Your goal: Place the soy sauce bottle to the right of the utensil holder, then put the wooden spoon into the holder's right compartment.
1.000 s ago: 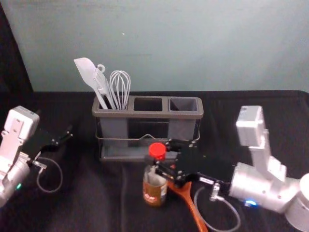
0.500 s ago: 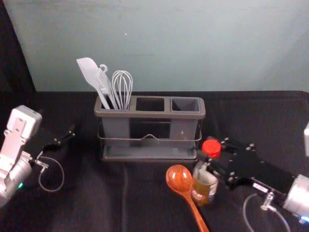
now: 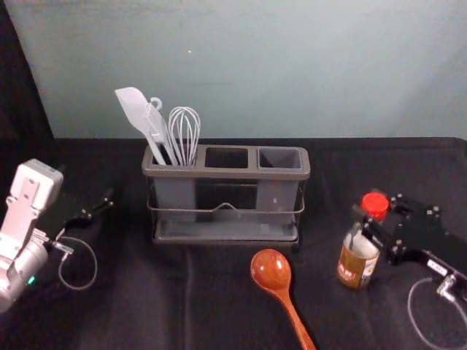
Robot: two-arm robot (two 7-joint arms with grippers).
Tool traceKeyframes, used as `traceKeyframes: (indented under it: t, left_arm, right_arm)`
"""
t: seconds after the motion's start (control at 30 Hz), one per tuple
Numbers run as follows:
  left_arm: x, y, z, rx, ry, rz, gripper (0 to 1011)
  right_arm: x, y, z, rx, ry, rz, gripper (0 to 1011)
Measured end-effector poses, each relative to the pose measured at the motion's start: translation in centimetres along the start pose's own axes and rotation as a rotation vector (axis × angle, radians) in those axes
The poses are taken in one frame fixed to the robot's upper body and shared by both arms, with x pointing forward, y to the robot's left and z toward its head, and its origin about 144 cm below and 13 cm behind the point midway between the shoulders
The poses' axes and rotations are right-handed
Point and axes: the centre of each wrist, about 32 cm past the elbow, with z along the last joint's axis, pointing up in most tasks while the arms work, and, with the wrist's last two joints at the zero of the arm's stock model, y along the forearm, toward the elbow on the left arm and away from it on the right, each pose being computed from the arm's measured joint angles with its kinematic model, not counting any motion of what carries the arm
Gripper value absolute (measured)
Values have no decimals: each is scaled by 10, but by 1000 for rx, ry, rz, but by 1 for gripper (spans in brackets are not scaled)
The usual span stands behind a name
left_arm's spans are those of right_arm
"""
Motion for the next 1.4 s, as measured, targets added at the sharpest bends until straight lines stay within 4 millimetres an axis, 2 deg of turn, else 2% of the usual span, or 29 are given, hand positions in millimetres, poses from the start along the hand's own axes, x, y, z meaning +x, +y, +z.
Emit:
traceKeyframes:
  t: [0.37, 0.8, 1.13, 1.4]
  left_arm:
    - [0, 0, 0, 0, 0, 0, 1011]
    - [0, 0, 0, 0, 0, 0, 1011]
    - [0, 0, 0, 0, 0, 0, 1011]
    - [0, 0, 0, 0, 0, 0, 1011]
  right_arm:
    - [27, 12, -12, 7, 40, -43, 392]
    - [58, 54, -17, 18, 66, 4, 392]
    - [67, 84, -15, 9, 52, 23, 392]
    - [68, 97, -19, -7, 53, 5, 392]
